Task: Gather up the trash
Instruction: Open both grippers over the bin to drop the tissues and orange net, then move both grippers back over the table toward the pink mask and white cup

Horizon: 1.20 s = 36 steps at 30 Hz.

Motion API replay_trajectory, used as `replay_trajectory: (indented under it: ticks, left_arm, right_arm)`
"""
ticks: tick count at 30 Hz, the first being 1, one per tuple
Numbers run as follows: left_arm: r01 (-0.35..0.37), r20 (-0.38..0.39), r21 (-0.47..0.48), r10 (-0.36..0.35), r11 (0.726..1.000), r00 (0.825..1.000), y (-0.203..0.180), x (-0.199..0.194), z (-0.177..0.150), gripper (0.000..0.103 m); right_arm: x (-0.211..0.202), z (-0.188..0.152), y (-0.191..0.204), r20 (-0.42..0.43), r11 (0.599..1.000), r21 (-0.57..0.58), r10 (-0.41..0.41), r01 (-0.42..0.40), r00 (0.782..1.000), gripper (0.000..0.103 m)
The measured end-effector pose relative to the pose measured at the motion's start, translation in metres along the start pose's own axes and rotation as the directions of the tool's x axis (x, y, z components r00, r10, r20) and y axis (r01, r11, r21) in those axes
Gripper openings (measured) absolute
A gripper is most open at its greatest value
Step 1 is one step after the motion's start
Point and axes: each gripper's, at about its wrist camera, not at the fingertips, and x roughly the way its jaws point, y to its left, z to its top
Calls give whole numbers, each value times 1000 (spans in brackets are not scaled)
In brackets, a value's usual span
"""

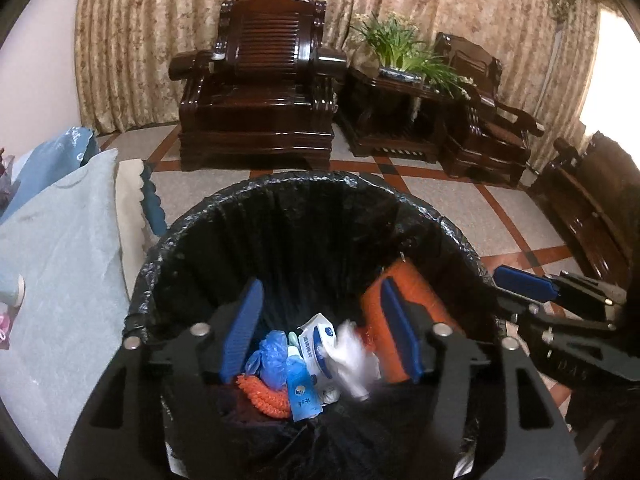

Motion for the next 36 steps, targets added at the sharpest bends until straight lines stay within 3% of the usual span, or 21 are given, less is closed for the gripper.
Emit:
replay_trajectory:
  ticks: [1, 2, 3, 8, 20, 27, 36]
  left_arm:
    - [-7, 5, -9, 7, 1000, 1000, 3, -3, 0, 69]
    - [-15, 13, -15, 16, 1000, 1000, 6, -6, 0, 74]
    - [-24, 21, -19, 24, 1000, 999, 8, -8, 0, 77]
    - [-79, 68, -39, 81, 996, 994, 29, -36, -2, 86]
    - [-207, 157, -148, 229, 967, 961, 93, -112, -9, 88]
    - [-294, 174, -226, 335, 929, 926, 147, -152, -22, 90]
    - [-410, 145, -317, 471, 855, 870, 220, -189, -49, 90]
  right_arm:
    - [-1, 0, 1, 0, 1000, 0, -1, 1, 1000, 65]
    - [-1, -1, 0, 1, 1000, 0, -3, 3, 1000, 82]
    - [-2, -1, 1, 4, 1000, -1, -3, 3, 1000, 89]
    - [-8, 1, 8, 22, 999, 7, 36, -36, 999, 92]
    - [-17, 19, 72, 96, 990, -64, 134, -128, 986, 97]
    - [-6, 28, 123, 90, 976, -136, 184, -171, 979, 97]
    - [23, 34, 196, 71, 946, -207, 269, -250, 960, 97]
